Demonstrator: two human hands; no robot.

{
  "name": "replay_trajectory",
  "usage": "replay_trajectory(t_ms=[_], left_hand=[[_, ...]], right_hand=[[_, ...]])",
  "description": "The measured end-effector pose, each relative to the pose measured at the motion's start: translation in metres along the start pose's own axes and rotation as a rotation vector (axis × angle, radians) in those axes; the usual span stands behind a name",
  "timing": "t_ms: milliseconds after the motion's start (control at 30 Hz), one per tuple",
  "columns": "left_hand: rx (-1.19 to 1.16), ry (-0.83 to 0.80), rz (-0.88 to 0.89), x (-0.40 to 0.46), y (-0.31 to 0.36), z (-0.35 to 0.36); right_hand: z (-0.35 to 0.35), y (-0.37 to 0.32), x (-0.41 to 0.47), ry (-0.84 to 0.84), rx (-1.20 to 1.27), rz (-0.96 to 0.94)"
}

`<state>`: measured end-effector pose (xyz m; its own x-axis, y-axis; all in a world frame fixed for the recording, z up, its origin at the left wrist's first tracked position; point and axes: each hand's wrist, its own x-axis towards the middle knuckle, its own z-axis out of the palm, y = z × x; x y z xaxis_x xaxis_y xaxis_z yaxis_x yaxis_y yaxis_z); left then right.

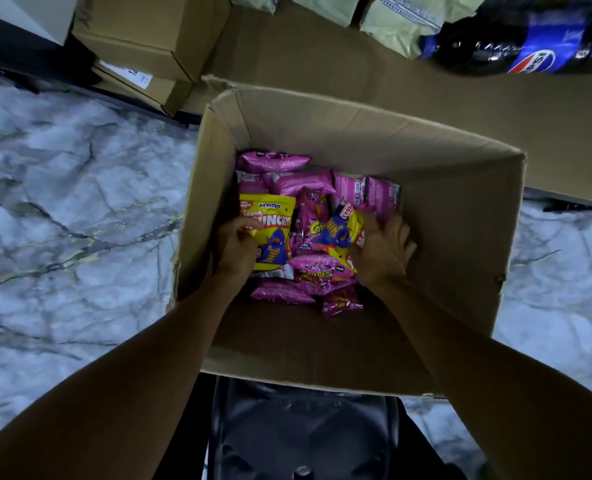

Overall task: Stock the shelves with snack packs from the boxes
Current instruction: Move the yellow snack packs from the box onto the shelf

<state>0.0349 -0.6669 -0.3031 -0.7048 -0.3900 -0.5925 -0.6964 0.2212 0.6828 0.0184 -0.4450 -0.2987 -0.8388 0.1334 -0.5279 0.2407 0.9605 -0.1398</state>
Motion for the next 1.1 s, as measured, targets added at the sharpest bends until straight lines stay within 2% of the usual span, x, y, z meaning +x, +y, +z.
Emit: replay_trajectory(t_ms=[100,200,433,533,633,733,933,1100], left_hand=[[-0.057,-0.016,-0.114,-0.005,-0.019,0.005],[-0.09,-0.079,-0.211,-0.015,-0.024,0.005],[-0.01,-0.317,-0.263,-0.05,-0.003,-0.013],[0.076,-0.376,-0.269,-0.067,0.005,-0.032],[0.161,-0.368,-0.293,-0.087,0.011,-0.049],[0.15,-0.35,-0.31,-0.119,0.022,-0.064],[0.051,-0.353,-0.279,-0.176,0.069,-0.085],[-0.015,-0.349,-0.145,-0.212,0.132,-0.111]], right_hand=[[0.012,0.019,-0.002,-0.171,0.122,0.068],[0.016,0.031,-0.011,-0.21,0.1,0.089],[-0.011,0.034,-0.048,-0.483,0.714,0.348],[-0.023,0.026,-0.072,-0.553,0.703,0.285],[-0.026,0.03,-0.094,-0.544,0.581,0.182],[-0.054,0.024,-0.125,-0.508,0.575,0.161],[-0.128,0.013,-0.17,-0.189,0.633,0.175],[-0.194,-0.002,-0.199,-0.009,0.837,0.257]])
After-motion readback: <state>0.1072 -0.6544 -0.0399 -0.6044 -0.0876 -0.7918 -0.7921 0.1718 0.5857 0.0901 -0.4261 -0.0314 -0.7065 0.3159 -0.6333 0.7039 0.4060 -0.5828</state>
